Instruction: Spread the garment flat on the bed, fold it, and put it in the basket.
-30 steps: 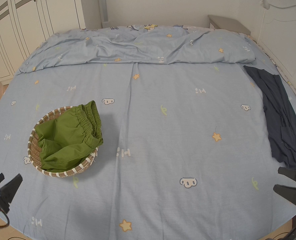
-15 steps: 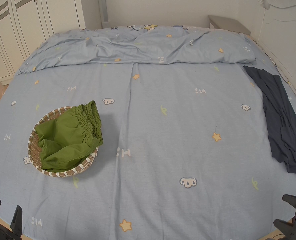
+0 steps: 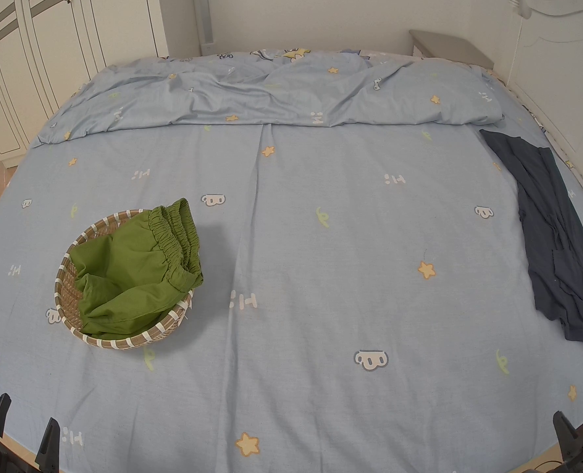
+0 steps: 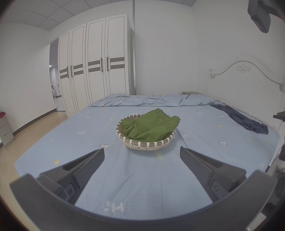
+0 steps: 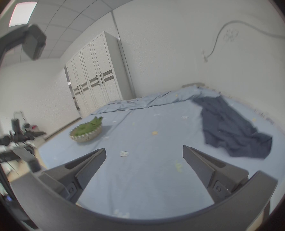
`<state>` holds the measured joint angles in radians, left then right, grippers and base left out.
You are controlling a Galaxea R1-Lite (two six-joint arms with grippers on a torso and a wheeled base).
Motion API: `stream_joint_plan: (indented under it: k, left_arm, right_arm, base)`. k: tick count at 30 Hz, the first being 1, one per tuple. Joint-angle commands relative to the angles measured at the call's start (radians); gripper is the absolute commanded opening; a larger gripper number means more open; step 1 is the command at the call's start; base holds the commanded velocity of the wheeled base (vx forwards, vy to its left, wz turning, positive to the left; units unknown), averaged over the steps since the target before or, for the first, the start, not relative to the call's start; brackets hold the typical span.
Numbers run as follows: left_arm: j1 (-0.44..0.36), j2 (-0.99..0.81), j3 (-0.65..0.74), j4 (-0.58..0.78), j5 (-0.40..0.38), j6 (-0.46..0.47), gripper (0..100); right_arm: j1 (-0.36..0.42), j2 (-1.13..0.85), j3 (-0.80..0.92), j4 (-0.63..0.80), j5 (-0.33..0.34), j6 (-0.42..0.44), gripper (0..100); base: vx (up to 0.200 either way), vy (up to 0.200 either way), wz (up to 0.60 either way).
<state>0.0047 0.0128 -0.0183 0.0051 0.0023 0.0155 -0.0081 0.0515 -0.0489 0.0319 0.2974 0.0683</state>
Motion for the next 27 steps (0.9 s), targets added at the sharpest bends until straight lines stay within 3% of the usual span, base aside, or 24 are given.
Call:
stream_joint_plan:
  k: [1, 2, 3, 6, 14, 27]
  left_arm:
    - [0.001, -0.013, 0.017, -0.004, -0.005, 0.000, 100]
    - [0.001, -0.013, 0.017, -0.004, -0.005, 0.000, 100]
    - [0.001, -0.013, 0.017, -0.002, -0.005, 0.000, 100]
    - [0.001, -0.013, 0.017, -0.002, -0.005, 0.000, 100]
    - [0.001, -0.013, 0.017, -0.004, -0.005, 0.000, 100]
    - [0.001, -0.013, 0.017, -0.004, -0.005, 0.000, 100]
  right_arm:
    - [0.000, -0.038, 0.027, -0.026, -0.141, -0.120, 100]
    - [0.000, -0.038, 0.027, -0.026, -0.156, -0.127, 100]
    - [0.000, -0.038, 0.031, -0.026, -0.235, -0.134, 100]
    - [0.002, -0.038, 0.044, -0.026, -0.284, -0.091, 100]
    - [0.002, -0.038, 0.049, -0.040, -0.311, -0.058, 100]
    - [0.003, -0.042, 0.049, -0.043, -0.287, -0.073, 100]
  base:
    - [0.000, 0.000, 0.00]
    - [0.000, 0.000, 0.00]
    - [0.000, 0.000, 0.00]
    - [0.000, 0.000, 0.00]
    - [0.000, 0.000, 0.00]
    - [0.000, 0.000, 0.00]
